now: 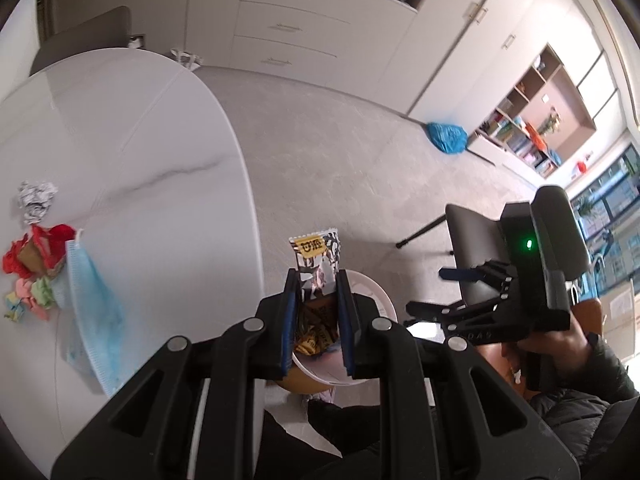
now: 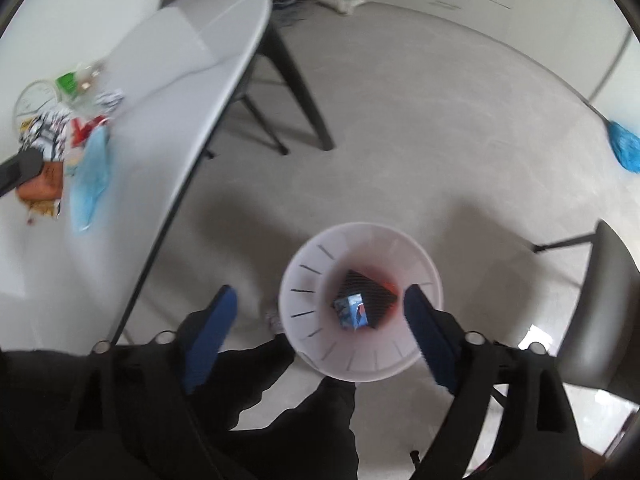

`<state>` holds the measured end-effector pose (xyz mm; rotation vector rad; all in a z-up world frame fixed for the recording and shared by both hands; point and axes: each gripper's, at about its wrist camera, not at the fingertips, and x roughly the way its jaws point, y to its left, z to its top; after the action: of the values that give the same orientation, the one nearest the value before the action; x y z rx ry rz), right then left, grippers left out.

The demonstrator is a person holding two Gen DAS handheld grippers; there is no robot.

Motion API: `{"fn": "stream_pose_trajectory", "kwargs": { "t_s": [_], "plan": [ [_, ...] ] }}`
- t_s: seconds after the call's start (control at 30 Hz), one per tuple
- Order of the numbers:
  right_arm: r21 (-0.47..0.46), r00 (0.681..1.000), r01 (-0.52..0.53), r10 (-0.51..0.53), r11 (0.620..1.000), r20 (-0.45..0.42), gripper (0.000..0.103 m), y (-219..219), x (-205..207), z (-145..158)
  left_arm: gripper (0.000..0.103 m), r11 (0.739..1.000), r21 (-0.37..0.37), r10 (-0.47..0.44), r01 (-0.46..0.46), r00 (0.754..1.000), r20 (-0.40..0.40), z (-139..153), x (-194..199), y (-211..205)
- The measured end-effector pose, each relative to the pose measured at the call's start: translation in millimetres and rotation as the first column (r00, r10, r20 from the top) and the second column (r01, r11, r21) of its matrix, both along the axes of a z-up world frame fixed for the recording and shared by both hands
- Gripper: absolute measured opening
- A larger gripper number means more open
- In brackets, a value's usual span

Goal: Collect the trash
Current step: 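Carry the wrapper and paper box to the wastebasket and release them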

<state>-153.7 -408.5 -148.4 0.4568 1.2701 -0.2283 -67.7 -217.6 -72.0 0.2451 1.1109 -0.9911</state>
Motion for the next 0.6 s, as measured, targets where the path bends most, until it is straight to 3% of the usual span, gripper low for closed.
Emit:
{"fn": "stream_pose_trajectory", "kwargs": {
  "t_s": [0.07,0.27,0.47,0.53,0.57,0.6],
  "plan": [
    [-0.034,1.0,0.028,-0.028,0.999,0.012,0.101,-8,-4,6,0.018,1.0,0.003,-0.023,0.023,1.0,-0.022,-6,-1,-6],
    [-0.105,0.996,0.083,-0.079,0.991,0.043,0.101,-33,-20,31,0.018,0.991,0.04,-0.124,0.128,0.988,-0.089,-25,-16,-36],
    [-0.11,0.989,0.14,-0.134,0.984,0.061,0.101,-50,-37,40,0.02,0.965,0.066,-0.245,0.252,0.964,-0.104,-40,-45,-71],
    [-0.112,0.988,0.149,-0.142,0.983,0.064,0.101,-53,-42,43,0.042,0.955,0.095,-0.272,0.282,0.956,-0.109,-45,-51,-79],
    [-0.111,0.987,0.152,-0.146,0.982,0.066,0.101,-54,-45,43,0.07,0.952,0.111,-0.274,0.285,0.956,-0.1,-46,-54,-84],
    [-0.11,0.987,0.153,-0.146,0.982,0.066,0.1,-56,-45,44,0.087,0.952,0.127,-0.27,0.278,0.96,-0.071,-45,-58,-87]
  ]
}}
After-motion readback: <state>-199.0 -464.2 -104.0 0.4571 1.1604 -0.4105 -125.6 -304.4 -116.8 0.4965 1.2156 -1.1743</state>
